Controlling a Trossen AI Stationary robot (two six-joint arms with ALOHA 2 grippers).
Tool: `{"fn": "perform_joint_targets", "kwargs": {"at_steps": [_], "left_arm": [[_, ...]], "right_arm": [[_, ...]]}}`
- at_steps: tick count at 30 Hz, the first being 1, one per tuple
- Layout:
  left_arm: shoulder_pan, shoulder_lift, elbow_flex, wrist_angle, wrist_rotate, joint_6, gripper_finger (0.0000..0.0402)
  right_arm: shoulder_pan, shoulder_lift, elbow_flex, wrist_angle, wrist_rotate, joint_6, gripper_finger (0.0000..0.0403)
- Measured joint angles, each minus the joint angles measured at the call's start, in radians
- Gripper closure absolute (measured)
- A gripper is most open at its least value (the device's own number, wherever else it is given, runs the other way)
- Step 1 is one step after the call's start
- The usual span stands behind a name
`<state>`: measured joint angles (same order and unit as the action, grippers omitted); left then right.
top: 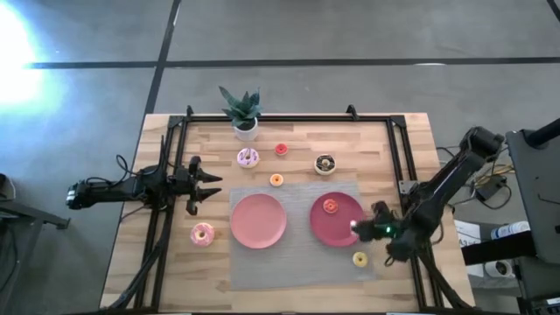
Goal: Pick & Place donuts
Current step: Put the small white donut on the dark pink plate
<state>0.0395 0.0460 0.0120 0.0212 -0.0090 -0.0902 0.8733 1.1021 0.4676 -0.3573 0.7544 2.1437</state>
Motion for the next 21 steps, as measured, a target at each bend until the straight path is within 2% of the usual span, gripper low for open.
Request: {"fn": "perform_joint_targets", "kwargs": {"at_steps": [2,7,16,18,21], "left_arm": [[0.000,0.000,0.000,0.000,0.000,0.000,0.0262],[0.000,0.000,0.000,0.000,0.000,0.000,0.0262],[0.000,0.000,0.000,0.002,0.000,0.001,0.0262],[0.000,0.000,0.000,0.049,-0.028,0.010,0.0261],[0.001,0.000,0.000,0.179,-0.052,-0.153,0.0262]], "right_arm": [[-0.016,-0.058,-0.076,0.137,0.070,-0.022,0.0390],[-0.090,-0.120,-0.164,0.337,0.064,-0.111,0.0390],[-0.161,-0.192,-0.152,0.361,0.048,-0.212,0.0390],[-0.184,-0.216,-0.139,0.380,0.056,-0.263,0.0390],[-0.240,-0.251,-0.111,0.442,0.060,-0.385,0.0390]]}}
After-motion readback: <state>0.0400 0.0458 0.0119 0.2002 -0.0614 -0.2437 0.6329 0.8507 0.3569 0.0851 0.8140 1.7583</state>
